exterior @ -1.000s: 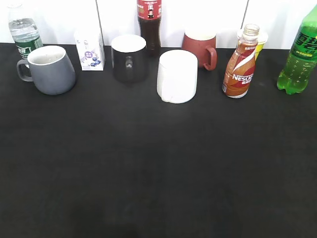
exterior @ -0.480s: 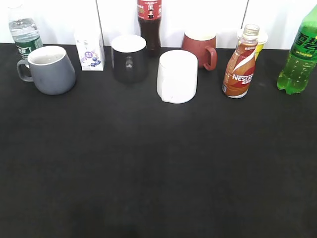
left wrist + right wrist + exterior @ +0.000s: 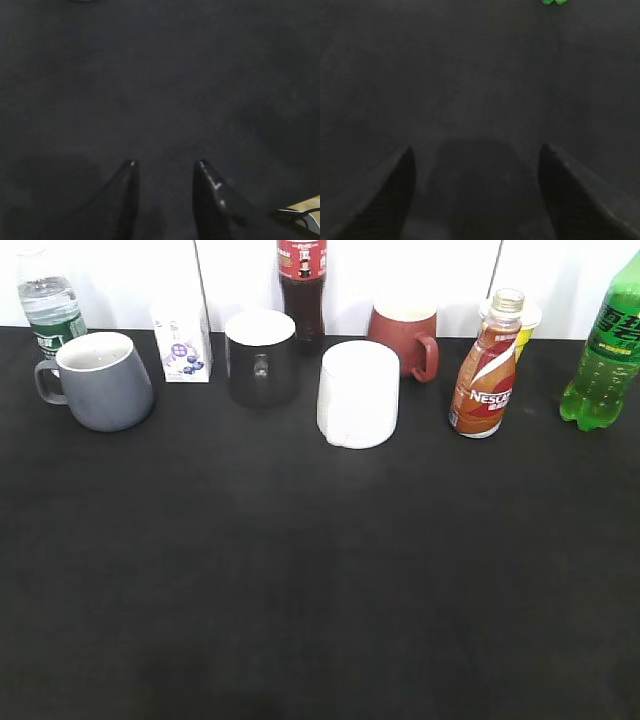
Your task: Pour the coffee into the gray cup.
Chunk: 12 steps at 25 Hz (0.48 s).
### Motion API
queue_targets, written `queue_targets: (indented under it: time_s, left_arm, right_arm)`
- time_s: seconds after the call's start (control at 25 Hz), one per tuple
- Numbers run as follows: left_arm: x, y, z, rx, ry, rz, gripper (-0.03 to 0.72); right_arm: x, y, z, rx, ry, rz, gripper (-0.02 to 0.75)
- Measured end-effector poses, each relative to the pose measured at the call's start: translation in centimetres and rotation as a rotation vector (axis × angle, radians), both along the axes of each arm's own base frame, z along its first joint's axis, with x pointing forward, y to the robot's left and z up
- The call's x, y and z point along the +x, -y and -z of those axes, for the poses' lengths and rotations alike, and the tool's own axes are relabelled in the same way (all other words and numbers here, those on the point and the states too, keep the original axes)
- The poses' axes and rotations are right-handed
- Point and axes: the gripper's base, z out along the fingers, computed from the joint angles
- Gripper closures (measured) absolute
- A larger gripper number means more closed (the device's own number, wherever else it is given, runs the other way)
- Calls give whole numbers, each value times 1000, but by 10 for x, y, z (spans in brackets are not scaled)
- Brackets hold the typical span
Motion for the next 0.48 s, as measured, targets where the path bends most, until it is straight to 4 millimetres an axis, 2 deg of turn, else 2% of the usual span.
queue_targets:
  time_s: [0.12,0.36,0.48]
  left_arm:
    - [-2,-3,-1,-9,18,-56,438]
    - [-24,-14,-3,-42,160,-387,442]
    - [-35,-14,-3,-54,229,-436,442]
  right_arm:
    - [0,0,0,0,0,18,143]
    - [0,4,0,1,1,261,143]
    - [-12,5,-1,15,77,273,143]
